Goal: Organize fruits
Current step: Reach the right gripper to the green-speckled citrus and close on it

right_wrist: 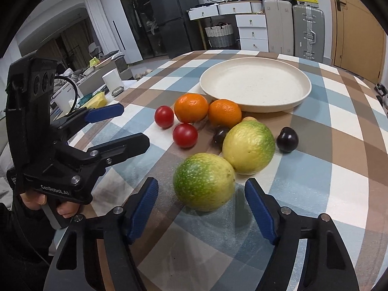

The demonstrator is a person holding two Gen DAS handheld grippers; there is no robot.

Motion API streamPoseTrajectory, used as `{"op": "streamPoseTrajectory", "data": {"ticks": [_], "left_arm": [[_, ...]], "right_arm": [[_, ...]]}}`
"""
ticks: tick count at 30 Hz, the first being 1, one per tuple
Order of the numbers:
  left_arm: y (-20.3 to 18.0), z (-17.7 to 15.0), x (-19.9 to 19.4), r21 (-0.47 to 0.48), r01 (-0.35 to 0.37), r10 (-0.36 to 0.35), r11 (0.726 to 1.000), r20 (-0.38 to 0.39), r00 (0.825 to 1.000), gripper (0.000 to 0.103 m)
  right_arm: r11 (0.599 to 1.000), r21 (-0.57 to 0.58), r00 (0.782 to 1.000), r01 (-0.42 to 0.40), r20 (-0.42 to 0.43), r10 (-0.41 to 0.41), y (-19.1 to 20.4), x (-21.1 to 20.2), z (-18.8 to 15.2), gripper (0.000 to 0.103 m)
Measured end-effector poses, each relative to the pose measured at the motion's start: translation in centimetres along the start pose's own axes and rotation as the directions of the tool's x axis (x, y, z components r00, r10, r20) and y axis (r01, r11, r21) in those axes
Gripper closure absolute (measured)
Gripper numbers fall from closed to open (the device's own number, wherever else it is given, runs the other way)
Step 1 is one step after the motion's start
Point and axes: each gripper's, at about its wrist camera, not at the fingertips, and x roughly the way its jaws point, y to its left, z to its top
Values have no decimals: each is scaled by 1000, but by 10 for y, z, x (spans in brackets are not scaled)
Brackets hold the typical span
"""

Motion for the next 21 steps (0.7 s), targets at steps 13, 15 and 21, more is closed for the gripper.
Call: {"op": "streamPoseTrajectory", "data": {"ticks": [13,15,21], "left_arm": [[24,4,16,-66,-72,69,995,-46,997,1],[24,5,21,-49,-89,86,995,-64,994,1],[28,8,34,-38,-108,103,993,-105,989,3]], "right_arm": [[1000,16,1000,-8,1,8,-3,-1,0,49],[1000,14,1000,-11,13,11,-3,-5,0,49],[1000,15,998,0,62,-1,-7,-21,5,49]]}}
